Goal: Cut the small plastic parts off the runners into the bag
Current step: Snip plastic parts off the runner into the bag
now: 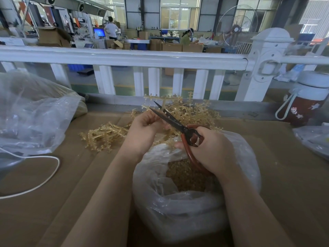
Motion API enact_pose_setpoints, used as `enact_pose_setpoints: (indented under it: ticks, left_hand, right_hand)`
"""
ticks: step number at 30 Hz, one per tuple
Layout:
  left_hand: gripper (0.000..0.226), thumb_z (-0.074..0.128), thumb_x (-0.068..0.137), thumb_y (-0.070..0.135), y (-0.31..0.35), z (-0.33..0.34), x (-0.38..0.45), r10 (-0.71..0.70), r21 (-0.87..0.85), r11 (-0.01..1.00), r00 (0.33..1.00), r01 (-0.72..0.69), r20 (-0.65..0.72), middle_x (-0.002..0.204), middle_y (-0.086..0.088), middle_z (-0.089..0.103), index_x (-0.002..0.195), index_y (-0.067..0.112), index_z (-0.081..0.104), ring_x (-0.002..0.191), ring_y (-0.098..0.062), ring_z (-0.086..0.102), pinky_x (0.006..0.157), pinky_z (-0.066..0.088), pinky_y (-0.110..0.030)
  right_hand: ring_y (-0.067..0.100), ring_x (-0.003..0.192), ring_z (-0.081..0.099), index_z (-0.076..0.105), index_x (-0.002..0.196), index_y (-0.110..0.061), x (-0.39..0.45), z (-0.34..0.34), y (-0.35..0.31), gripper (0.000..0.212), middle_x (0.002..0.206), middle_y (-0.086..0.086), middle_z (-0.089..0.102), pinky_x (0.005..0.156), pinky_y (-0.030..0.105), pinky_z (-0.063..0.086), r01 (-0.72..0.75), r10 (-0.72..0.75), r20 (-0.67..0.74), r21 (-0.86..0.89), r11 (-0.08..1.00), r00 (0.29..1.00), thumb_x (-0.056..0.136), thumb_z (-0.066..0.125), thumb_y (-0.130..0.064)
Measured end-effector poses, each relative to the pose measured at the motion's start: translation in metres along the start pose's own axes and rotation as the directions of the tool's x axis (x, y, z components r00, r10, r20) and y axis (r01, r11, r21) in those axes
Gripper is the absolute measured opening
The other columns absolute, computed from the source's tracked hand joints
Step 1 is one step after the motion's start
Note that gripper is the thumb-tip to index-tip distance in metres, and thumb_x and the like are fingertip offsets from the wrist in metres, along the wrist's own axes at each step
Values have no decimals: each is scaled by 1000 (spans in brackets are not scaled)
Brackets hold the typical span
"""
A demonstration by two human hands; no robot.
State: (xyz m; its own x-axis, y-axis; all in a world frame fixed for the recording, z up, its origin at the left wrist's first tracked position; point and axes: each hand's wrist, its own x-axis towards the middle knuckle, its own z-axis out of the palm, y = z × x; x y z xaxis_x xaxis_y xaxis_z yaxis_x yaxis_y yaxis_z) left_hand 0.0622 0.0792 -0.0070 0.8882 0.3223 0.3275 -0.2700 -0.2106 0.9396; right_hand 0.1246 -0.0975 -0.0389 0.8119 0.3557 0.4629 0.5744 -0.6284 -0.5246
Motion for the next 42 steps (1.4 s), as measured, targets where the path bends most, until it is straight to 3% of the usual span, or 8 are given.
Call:
enact_pose_setpoints:
  ticks: [6,12,18,21,25,34,38,42]
  left_hand:
    - [17,58,94,1,-1,0,0,-30,-61,998,999,29,-22,79,0,73,84,9,69,84,-15,71,92,52,-33]
    - [20,59,91,1,1,1,0,-33,20,999,999,33,-5,72,-5,71,79,12,70,77,-13,70,84,49,-28]
    - [13,63,88,4,0,2,1,-54,60,997,999,54,-5,73,-6,72,80,9,72,82,-21,69,100,49,-49]
    - [11,62,75,17,2,3,0,-38,64,997,999,36,19,71,-2,70,76,9,70,81,-16,68,98,49,-44]
    - [7,61,67,17,1,4,0,-21,60,998,999,19,35,72,0,67,70,13,66,82,-16,64,100,46,-45]
    - [4,60,74,14,0,3,1,-18,6,1000,998,18,59,69,2,64,72,13,64,78,-14,62,88,46,-34]
    - [20,57,88,1,-3,4,2,-43,-12,999,997,43,57,63,4,63,71,10,62,71,-9,62,83,41,-30]
    - [13,55,76,17,-2,5,0,-63,-44,997,997,66,53,61,2,62,64,15,60,68,-6,62,83,39,-27]
  right_hand:
    - [-11,66,54,69,92,-38,2,0,1,77,68,-27,60,53,11,32,-6,6,14,-2,1000,1000,55,40,-99]
    - [-13,66,50,65,99,-40,1,0,1,77,71,-31,56,54,9,30,11,-11,0,-34,999,1000,57,38,-100]
    - [-12,65,49,63,98,-44,1,0,2,68,69,-30,55,53,9,29,20,-20,-3,-66,998,1000,62,44,-98]
    - [-12,67,50,62,96,-45,1,0,2,71,70,-30,56,55,10,30,18,-18,15,-38,999,1000,57,39,-100]
    - [-11,69,53,66,96,-40,1,0,1,77,73,-29,59,56,11,32,5,-5,39,-8,1000,999,56,41,-100]
    - [-9,65,52,68,94,-41,1,-1,0,74,66,-28,56,55,13,32,-12,11,49,31,999,999,53,44,-98]
    - [-8,63,51,63,88,-45,1,-1,0,65,64,-28,54,54,13,31,3,-5,54,37,999,999,53,45,-98]
    - [-10,65,55,58,80,-48,1,1,1,63,62,-29,55,52,10,29,8,-11,50,44,999,999,52,42,-102]
